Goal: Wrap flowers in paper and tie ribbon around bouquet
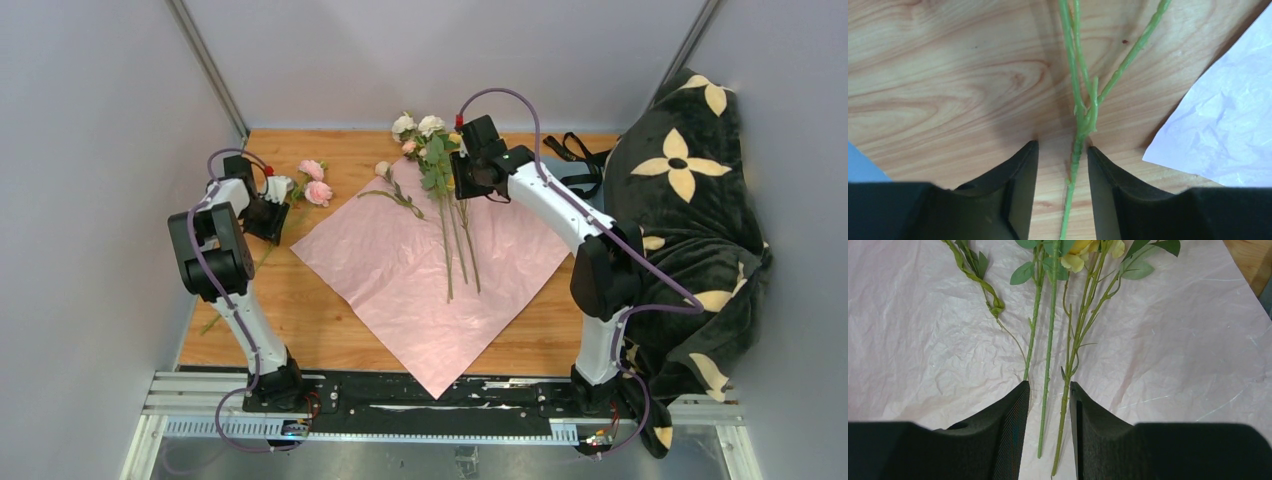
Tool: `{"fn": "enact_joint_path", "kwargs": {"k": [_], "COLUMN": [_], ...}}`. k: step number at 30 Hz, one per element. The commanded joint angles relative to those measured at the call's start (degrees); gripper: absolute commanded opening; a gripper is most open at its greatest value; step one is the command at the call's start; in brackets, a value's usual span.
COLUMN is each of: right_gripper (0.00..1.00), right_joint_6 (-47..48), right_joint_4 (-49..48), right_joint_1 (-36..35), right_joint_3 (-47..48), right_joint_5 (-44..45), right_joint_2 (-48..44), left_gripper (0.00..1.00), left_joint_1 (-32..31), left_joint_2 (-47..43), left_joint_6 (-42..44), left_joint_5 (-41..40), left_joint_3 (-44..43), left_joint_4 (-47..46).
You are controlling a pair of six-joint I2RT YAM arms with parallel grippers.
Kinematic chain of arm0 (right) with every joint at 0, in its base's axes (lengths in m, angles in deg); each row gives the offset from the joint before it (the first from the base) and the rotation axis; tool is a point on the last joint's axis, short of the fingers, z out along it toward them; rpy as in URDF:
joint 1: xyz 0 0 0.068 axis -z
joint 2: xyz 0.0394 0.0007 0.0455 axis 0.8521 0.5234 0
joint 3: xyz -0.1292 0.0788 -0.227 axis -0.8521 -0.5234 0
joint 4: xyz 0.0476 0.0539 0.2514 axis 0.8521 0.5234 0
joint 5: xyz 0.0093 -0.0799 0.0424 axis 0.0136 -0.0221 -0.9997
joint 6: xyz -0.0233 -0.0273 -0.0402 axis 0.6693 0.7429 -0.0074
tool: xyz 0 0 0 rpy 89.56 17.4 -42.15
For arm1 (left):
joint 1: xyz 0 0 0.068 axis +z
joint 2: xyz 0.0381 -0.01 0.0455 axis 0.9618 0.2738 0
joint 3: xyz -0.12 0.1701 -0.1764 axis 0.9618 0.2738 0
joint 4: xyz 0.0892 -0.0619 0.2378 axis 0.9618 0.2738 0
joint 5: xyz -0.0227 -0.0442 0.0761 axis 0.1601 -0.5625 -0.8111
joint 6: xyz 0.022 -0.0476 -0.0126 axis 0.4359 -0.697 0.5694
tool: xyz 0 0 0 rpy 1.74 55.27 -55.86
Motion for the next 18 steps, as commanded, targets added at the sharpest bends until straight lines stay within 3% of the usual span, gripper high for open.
{"fn": "enact_joint_path", "kwargs": {"k": [1,5,10,18], "right_gripper": [0.40,0.40,0.40,0.40], "right_joint_6": [0.55,0.42,1.43,1.92], "right_joint_4": [2.44,2.82,2.84,-0.53], "right_joint_1": [-0.39,-0.47,-0.72,-1.69], "right_joint_3": [1.28,2.11,1.40,-3.91], "right_joint_5": [1.80,1.19,2.11,1.33], "right_joint_2": [-0.05,0.30,-1.38,-8.86], "left_gripper": [0.38,0.00,0.00,0.00], "left_joint_1": [-0.06,0.02,3.26,5.81], "left_joint_2": [3.02,3.71,-2.64,-20.67], "left_joint_6": [-1.07,-1.57,-8.31,-17.97], "left_joint_5": [2.12,1.96,7.42,22.95], "left_joint_3": [-0.11,-0.93,-0.54,-1.47], "left_joint_4": [0.90,2.25,-1.63,-4.82]}}
